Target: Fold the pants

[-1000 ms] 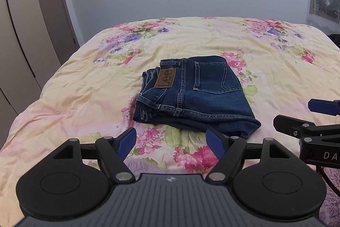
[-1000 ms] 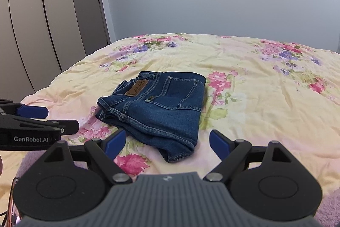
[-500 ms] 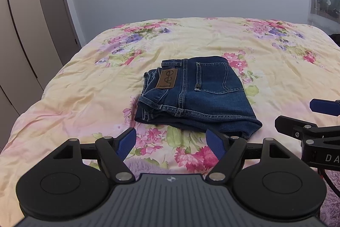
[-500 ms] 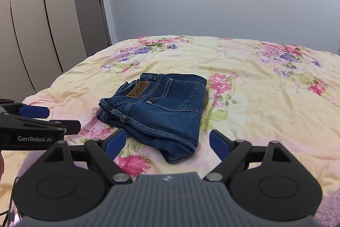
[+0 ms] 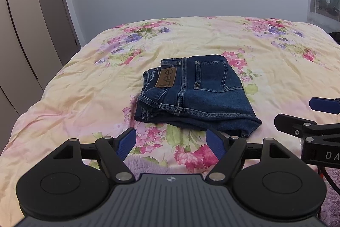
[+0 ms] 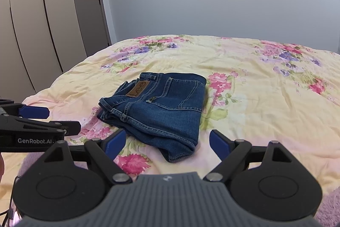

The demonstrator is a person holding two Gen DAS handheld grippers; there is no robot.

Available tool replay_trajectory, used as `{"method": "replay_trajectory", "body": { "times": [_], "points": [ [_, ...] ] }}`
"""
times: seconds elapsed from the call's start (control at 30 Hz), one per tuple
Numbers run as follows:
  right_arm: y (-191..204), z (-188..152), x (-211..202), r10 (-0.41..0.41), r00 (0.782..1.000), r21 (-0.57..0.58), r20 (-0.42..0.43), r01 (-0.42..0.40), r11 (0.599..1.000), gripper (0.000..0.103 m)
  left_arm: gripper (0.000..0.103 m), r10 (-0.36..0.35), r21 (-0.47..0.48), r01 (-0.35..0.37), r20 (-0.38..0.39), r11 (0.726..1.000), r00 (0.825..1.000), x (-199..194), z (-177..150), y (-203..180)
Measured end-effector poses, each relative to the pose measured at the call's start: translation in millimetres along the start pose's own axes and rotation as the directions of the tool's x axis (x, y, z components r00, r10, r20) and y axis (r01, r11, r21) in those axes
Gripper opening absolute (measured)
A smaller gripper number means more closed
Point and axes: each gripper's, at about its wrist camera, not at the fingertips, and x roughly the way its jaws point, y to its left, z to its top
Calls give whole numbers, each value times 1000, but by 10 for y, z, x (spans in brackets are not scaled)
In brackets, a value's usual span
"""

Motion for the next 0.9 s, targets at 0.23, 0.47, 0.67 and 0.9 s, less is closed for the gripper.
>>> {"method": "replay_trajectory", "body": {
  "times": [0.23, 0.47, 0.67, 0.9],
  "points": [
    [4, -6, -4, 0, 1000, 0, 1, 0, 1000, 82, 88, -1, 1, 1, 2, 1000, 1000, -3, -4, 3],
    [16, -10, 1, 0, 1000, -5, 0, 0, 1000, 82, 88, 0, 1, 0, 3, 1000, 1000, -5, -7, 2],
    [28, -22, -3, 1, 1000, -6, -4, -1, 1000, 82, 88, 1, 3, -1, 2, 1000, 1000, -4, -7, -5],
    [28, -22, -8, 2, 1000, -6, -4, -2, 1000, 82, 88, -1, 4, 1, 6, 1000, 1000, -19, -5, 5]
  ]
}}
